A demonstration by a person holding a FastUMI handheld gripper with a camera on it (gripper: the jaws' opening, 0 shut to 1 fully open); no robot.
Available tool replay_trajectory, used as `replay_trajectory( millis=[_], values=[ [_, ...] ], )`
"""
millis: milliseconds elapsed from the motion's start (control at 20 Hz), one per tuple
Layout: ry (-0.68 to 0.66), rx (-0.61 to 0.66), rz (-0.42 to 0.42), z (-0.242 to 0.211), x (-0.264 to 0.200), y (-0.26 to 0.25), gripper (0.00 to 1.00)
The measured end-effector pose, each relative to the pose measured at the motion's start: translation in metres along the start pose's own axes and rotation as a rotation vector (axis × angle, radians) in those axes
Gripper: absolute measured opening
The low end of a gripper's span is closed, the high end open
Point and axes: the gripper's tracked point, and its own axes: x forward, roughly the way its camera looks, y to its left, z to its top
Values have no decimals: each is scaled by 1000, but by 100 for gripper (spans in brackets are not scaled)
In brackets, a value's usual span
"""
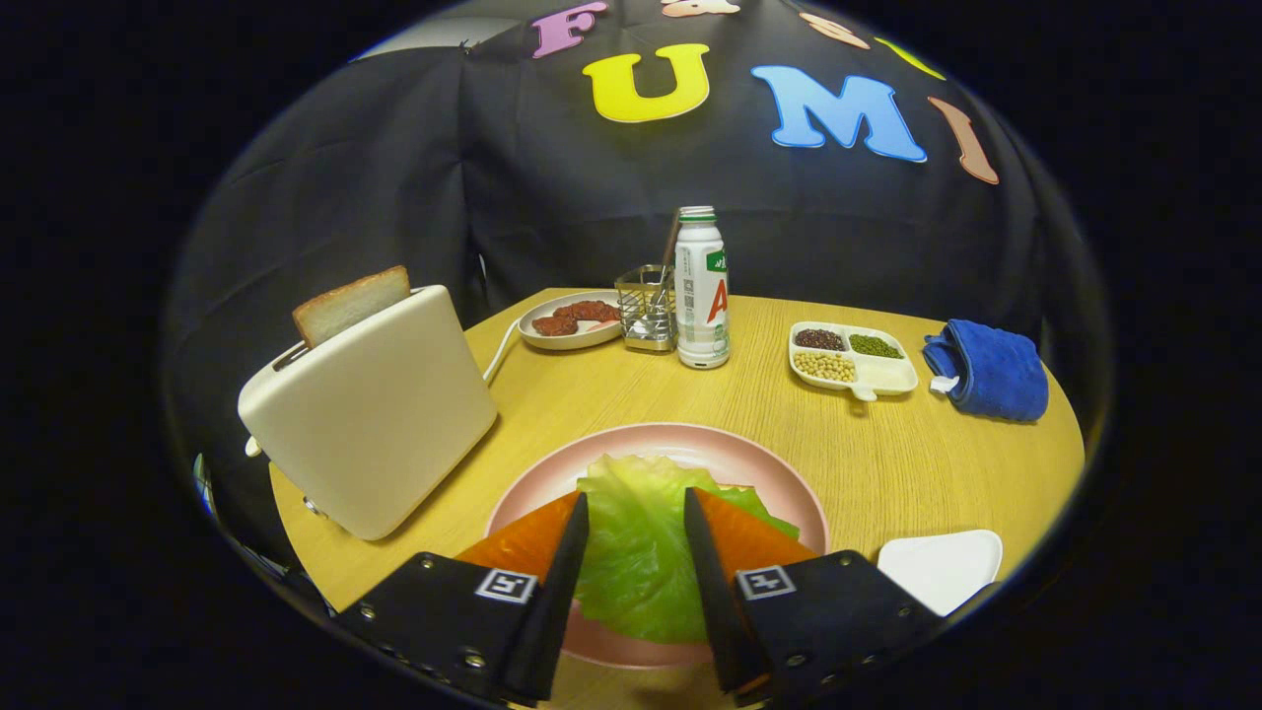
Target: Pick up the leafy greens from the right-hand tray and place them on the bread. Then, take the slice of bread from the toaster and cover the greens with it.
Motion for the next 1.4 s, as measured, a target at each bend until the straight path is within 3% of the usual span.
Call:
replay_trajectory(
  millis=[50, 150, 800, 1200, 1400],
  values=[
    [-20, -4, -13, 6, -3, 2, 77],
    [-64, -12, -44, 22, -12, 8, 99],
    [-368, -50, -36, 138, -55, 112, 99],
    [-359, -79, 15, 132, -20, 194, 99],
    [-331, -100, -6, 119, 3, 211, 99]
  ],
)
